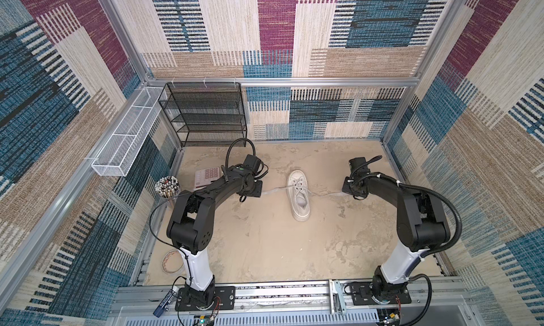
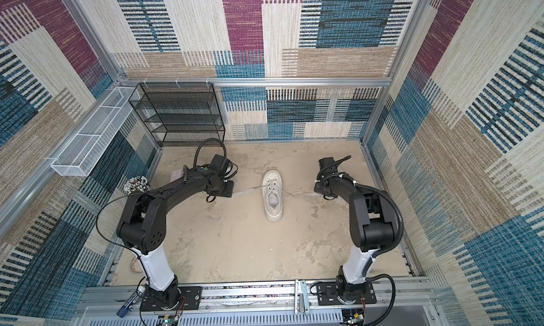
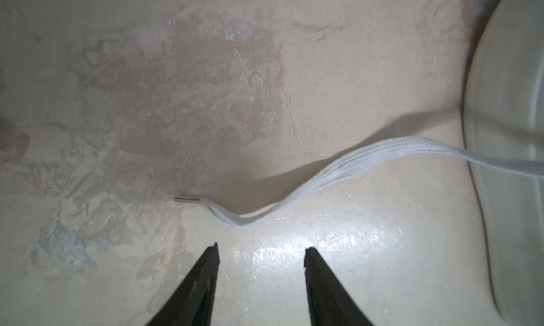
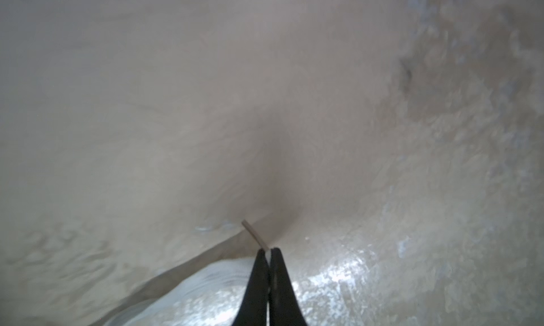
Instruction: Tie the shoes
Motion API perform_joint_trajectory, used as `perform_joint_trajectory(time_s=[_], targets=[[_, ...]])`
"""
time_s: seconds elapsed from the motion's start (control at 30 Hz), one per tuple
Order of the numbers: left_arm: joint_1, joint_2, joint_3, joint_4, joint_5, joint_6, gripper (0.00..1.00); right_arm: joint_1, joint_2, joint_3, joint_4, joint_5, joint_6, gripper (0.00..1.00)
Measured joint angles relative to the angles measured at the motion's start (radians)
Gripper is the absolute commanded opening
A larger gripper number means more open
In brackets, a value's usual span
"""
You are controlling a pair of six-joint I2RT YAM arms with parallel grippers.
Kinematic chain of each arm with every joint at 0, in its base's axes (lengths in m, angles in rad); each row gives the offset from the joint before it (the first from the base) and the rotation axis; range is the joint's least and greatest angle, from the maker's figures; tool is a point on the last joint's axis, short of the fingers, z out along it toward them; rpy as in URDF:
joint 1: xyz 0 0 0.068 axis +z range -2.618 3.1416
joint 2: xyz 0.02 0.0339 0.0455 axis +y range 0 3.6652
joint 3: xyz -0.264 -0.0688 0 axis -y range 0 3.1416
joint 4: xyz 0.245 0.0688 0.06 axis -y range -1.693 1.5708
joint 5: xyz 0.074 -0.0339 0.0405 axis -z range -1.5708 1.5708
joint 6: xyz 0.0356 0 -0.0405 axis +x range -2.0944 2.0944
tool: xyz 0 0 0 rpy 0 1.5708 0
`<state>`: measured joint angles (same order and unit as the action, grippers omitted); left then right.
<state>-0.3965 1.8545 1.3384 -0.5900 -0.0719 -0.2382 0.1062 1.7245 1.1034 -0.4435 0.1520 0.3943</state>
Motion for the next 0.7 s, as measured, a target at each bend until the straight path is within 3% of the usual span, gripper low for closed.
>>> perform_joint_trajectory(time_s=[0.13, 0.27, 0.7], targets=[[0.011, -0.012, -0.007, 0.000, 0.000, 0.000, 0.51, 0.057, -0.080, 0.077, 0.031, -0.054, -0.032, 0.00], [0.022, -0.028, -0.013, 0.002, 0.001, 0.001, 0.51, 0.127, -0.068, 0.190, 0.043, -0.103, -0.042, 0.00], [0.053, -0.073, -0.043, 0.003, 0.002, 0.002, 0.51, 0.386, 0.174, 0.562, 0.006, -0.203, -0.043, 0.00]])
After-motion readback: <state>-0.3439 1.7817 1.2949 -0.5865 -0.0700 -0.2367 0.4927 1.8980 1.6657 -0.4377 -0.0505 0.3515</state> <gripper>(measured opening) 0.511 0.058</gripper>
